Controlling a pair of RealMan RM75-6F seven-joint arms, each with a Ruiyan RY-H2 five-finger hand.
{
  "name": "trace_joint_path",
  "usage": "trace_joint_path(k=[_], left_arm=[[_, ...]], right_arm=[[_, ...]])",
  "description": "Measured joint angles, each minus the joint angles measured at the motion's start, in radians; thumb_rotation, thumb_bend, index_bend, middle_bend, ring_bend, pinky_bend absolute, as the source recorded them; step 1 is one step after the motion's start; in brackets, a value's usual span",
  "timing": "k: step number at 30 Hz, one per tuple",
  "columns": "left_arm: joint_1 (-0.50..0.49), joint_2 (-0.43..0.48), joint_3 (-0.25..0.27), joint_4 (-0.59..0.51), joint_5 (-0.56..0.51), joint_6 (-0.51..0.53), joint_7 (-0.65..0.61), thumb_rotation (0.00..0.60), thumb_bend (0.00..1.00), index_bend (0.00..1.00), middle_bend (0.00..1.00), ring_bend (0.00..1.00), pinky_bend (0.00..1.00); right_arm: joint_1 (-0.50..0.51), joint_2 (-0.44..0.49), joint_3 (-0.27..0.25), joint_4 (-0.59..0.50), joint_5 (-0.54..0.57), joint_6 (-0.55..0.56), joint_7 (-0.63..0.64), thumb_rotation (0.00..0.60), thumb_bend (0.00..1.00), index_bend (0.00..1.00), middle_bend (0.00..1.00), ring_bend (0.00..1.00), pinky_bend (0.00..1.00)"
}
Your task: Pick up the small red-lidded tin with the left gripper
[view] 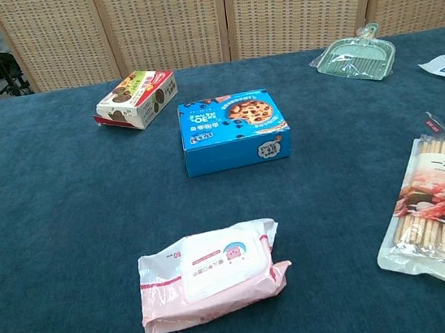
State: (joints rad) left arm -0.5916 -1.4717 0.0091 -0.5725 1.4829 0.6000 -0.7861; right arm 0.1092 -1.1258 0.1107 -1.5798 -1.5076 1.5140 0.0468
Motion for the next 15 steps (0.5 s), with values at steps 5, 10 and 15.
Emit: trace_joint_path(k=[5, 10, 15], left_arm=[[0.002, 0.003, -0.012, -0.024, -0.009, 0.045, 0.043, 0.600, 0.12, 0.56, 0.44, 0.39, 0.54], [0.009, 0.055, -0.026, -0.130, -0.009, 0.129, 0.049, 0.600, 0.13, 0.57, 0.45, 0.40, 0.55], [0.016, 0.137, -0.048, -0.294, 0.001, 0.237, 0.079, 0.600, 0.12, 0.57, 0.45, 0.40, 0.55]], right_arm=[[-0.001, 0.005, 0.001, -0.003, 0.004, -0.002, 0.010, 0.600, 0.00, 0.00, 0.00, 0.00, 0.00], [-0.002, 0.008, 0.001, -0.005, 0.004, 0.001, 0.018, 0.600, 0.00, 0.00, 0.00, 0.00, 0.00], [-0.002, 0.011, 0.001, -0.005, 0.004, -0.001, 0.024, 0.600, 0.00, 0.00, 0.00, 0.00, 0.00]])
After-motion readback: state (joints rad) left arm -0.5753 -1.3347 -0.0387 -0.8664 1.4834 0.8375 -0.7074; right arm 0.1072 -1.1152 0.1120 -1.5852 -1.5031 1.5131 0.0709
